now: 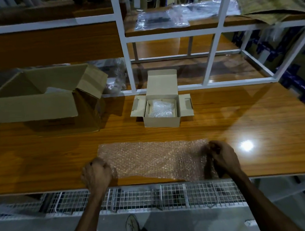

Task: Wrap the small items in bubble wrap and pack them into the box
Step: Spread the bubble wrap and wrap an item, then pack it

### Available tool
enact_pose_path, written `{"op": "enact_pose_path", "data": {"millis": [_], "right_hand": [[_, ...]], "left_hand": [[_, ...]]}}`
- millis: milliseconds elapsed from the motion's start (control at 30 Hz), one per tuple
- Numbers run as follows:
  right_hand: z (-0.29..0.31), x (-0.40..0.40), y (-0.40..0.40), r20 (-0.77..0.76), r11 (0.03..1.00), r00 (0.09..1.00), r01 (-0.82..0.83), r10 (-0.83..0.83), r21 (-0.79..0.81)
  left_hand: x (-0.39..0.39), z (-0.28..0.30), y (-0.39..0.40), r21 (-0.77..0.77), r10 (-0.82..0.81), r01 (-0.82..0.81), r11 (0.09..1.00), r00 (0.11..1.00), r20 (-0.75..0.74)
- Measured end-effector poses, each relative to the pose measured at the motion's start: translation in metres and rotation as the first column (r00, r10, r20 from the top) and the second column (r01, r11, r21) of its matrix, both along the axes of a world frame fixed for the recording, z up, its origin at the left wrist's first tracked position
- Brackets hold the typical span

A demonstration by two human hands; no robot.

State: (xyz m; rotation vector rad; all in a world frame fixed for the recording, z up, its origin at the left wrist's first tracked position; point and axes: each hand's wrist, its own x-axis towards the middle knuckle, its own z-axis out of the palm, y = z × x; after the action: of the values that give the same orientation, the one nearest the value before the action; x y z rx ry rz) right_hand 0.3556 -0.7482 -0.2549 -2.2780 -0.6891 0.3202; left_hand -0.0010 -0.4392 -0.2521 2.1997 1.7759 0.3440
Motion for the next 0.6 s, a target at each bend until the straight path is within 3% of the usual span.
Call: {"op": "enact_pose_path", "data": {"millis": [167,300,467,600], "right_hand": [[0.004,0.011,0.002,-0.036,0.984,0.994,-0.103,0.098,-0.145],[0.007,0.017,0.004,-0.047,0.978,0.99,-0.136,0.13,-0.16],[0.011,0.028,0.004,-0.055,0.969,0.985,-0.173,0.166,-0.177],[0.012,0.036,0.005,-0.067,0.958,0.98,-0.198,0.188,-0.206]], "left_hand": [[0.009,0.018,0.014,-0.302,0.317,-0.217,0.928,0.886,0.338],[0.025,0.049,-0.007,-0.436,0.41,-0.137,0.889,0.661,0.629],[0.066,0.102,-0.049,-0.273,0.23,-0.002,0.962,0.547,0.805],[0.118,0.109,-0.093,-0.148,-0.01,0.235,0.961,0.56,0.828]]}}
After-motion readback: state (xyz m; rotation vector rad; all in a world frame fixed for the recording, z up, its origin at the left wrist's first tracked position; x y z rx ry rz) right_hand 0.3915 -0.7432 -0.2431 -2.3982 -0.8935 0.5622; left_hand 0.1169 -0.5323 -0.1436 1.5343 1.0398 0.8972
